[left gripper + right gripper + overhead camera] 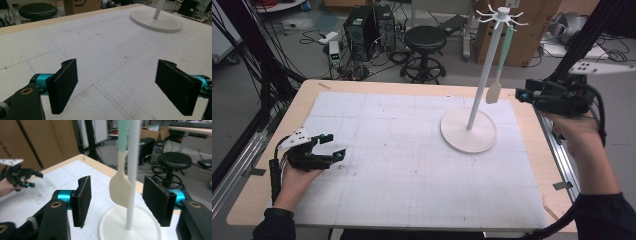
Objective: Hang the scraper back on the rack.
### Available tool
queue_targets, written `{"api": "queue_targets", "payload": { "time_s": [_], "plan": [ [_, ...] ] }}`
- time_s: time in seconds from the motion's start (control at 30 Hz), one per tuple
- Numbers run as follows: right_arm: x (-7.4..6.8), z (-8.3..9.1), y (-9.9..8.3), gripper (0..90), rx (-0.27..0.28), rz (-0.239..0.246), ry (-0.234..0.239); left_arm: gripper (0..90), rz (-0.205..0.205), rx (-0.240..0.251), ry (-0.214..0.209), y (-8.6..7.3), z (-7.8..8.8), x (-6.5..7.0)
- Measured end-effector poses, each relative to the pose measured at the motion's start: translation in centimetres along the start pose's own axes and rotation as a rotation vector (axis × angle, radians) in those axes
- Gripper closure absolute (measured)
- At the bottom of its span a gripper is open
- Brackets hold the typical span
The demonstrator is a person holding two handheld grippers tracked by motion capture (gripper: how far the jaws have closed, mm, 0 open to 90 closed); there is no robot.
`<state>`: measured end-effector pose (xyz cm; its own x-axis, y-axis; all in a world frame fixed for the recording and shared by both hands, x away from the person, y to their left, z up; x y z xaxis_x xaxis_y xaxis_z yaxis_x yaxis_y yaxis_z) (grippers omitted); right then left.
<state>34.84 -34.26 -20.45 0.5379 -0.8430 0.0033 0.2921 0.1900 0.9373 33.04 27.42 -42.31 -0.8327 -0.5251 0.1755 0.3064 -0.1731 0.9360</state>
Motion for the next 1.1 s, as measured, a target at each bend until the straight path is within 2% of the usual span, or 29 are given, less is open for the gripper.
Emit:
{"api": "queue_targets", "payload": {
  "time_s": [0.07, 0.17, 0.2, 0.23, 0.27, 0.47, 0.53, 0.57, 0.6, 0.67, 0.77, 1.1],
  "plan": [
    [-0.2, -0.3, -0.7, 35.2, 0.005, 0.005, 0.011, 18.9, 0.0, 0.0, -0.001, 0.0, 0.0, 0.0],
    [-1.2, -1.8, -3.7, 28.0, 0.016, 0.01, 0.064, 18.9, 0.003, 0.002, -0.002, 0.0, -0.1, 0.0],
    [-1.2, -1.8, -3.7, 28.0, 0.016, 0.01, 0.064, 18.9, 0.003, 0.002, -0.002, 0.0, -0.1, 0.0],
    [-1.4, -2.1, -4.6, 26.7, 0.015, 0.006, 0.075, 18.9, 0.003, 0.003, -0.001, 0.0, -0.1, 0.0],
    [-1.8, -2.9, -6.2, 23.4, 0.013, 0.006, 0.086, 18.9, 0.0, 0.003, -0.002, 0.0, -0.1, 0.0],
    [-2.8, -4.9, -11.0, 19.5, -0.004, 0.019, 0.095, 18.4, -0.001, -0.019, 0.007, -0.2, -0.6, -0.1],
    [-2.9, -5.2, -11.7, 18.8, -0.007, 0.017, 0.091, 18.4, 0.001, -0.03, 0.016, -0.3, -0.7, -0.1],
    [-3.1, -5.7, -13.0, 18.1, -0.017, -0.001, 0.092, 18.1, 0.001, -0.036, 0.019, -0.3, -0.8, -0.1],
    [-3.1, -5.7, -13.0, 18.1, -0.017, -0.001, 0.092, 18.1, 0.002, -0.043, 0.023, -0.3, -0.8, -0.1],
    [-3.3, -6.4, -14.6, 17.4, -0.035, -0.014, 0.085, 17.8, 0.005, -0.049, 0.032, -0.5, -0.8, -0.2],
    [-3.4, -6.9, -15.8, 17.1, -0.065, -0.02, 0.074, 17.3, 0.014, -0.059, 0.051, -0.7, -0.8, -0.2],
    [-3.1, -7.6, -18.0, 17.1, -0.078, -0.044, 0.042, 16.5, 0.052, -0.112, 0.11, -1.9, -0.9, -0.2]
  ]
}}
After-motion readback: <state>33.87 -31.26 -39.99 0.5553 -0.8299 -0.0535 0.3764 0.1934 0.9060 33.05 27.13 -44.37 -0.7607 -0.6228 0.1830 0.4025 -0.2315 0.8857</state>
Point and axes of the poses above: each handheld gripper's, and its own axes: z roughly backward along the jaws, y roughly out of its top, x roughly to its right, the point moved 2 cm from there along -z, roughly forward along the jaws, and after that the axes turned 13 degrees about -y, right-handed, at the moved point
